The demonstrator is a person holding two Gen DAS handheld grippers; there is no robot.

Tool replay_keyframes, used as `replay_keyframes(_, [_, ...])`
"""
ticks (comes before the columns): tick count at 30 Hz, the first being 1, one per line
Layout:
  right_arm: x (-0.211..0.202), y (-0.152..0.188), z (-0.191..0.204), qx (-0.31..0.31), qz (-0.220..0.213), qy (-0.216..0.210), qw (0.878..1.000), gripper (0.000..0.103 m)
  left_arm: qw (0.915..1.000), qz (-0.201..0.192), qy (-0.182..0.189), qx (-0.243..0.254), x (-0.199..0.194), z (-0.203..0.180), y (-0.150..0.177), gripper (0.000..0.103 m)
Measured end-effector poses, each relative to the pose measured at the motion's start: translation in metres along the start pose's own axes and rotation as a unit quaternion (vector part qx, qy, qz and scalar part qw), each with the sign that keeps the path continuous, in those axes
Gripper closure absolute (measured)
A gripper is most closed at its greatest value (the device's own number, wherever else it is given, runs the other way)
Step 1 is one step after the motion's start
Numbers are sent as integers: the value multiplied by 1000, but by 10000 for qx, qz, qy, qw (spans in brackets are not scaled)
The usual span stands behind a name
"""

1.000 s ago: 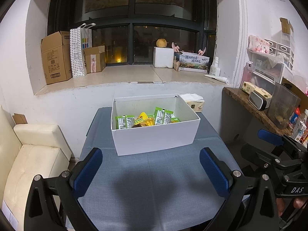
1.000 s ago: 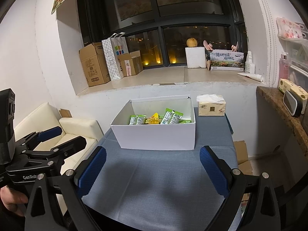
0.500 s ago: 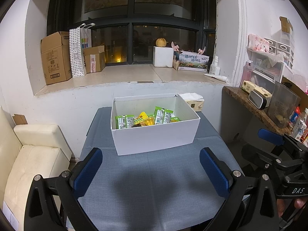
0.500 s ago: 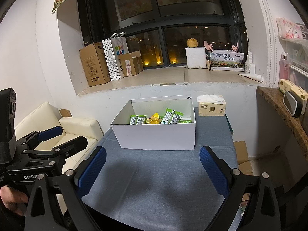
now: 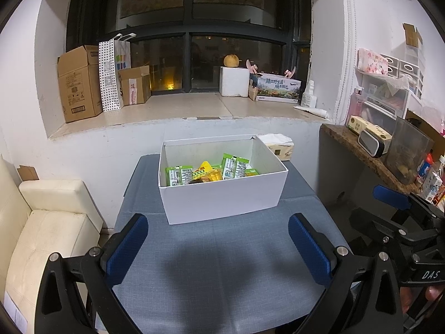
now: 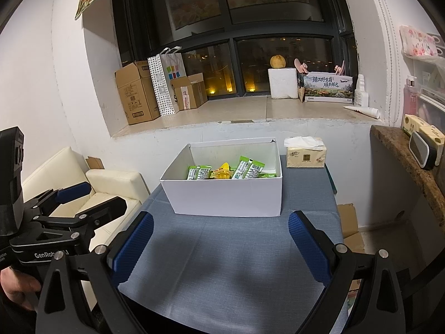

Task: Organize snacks

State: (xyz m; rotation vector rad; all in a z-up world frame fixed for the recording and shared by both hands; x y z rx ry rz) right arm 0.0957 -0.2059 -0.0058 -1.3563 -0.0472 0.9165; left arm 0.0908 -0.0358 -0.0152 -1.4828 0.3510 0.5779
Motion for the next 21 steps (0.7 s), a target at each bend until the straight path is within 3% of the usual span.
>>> replay_keyframes(21, [-3,2,-3,7,19,1,10000,3,9998,-84,170,-44,-4,0,0,0])
Point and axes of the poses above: each gripper's, at about its wrist camera, not at the fingertips, and x roughly the way its jaws point, z to its left, y to its underside, the point moved 7 cm from there along x, roughly the way its jaws point, and after that the axes turned 13 degrees about -y, right-handed, at the moved point
